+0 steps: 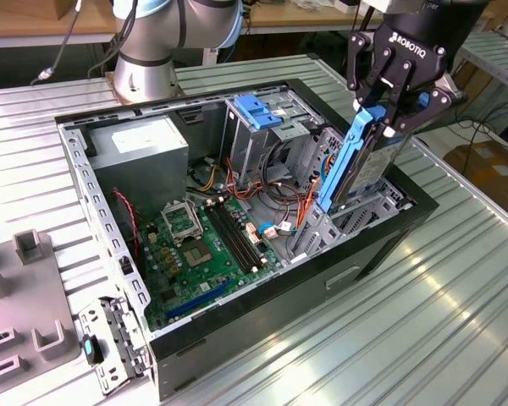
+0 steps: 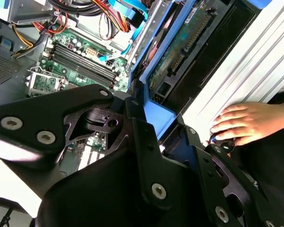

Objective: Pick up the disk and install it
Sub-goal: 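Insert the disk into the insertion slot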

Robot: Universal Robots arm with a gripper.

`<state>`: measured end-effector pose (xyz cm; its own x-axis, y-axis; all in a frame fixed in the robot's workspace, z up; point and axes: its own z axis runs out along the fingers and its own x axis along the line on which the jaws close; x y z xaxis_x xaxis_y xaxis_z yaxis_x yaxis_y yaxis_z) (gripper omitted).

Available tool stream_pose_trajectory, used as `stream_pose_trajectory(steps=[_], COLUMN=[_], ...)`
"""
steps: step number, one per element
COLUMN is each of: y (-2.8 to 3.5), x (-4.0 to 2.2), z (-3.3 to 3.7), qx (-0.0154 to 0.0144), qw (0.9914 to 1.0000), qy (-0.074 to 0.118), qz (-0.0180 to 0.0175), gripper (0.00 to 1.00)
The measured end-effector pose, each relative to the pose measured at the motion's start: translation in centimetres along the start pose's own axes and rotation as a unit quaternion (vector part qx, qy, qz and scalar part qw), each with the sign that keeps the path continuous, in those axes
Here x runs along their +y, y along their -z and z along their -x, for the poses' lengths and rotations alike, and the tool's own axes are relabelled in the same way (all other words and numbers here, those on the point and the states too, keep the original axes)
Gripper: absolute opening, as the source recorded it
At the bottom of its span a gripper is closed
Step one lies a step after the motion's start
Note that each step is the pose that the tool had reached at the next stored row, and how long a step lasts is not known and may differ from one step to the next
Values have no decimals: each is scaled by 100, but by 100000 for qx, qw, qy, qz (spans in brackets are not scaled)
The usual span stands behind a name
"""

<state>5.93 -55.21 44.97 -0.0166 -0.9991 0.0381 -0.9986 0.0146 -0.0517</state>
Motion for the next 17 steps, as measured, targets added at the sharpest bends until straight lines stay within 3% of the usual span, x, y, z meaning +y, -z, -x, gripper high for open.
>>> stream_pose_trajectory(steps=[17], y=[-43], x=[2], z=[6], qx=[-7], qw=[100000], qy=[-9], qz=[0], gripper=[37])
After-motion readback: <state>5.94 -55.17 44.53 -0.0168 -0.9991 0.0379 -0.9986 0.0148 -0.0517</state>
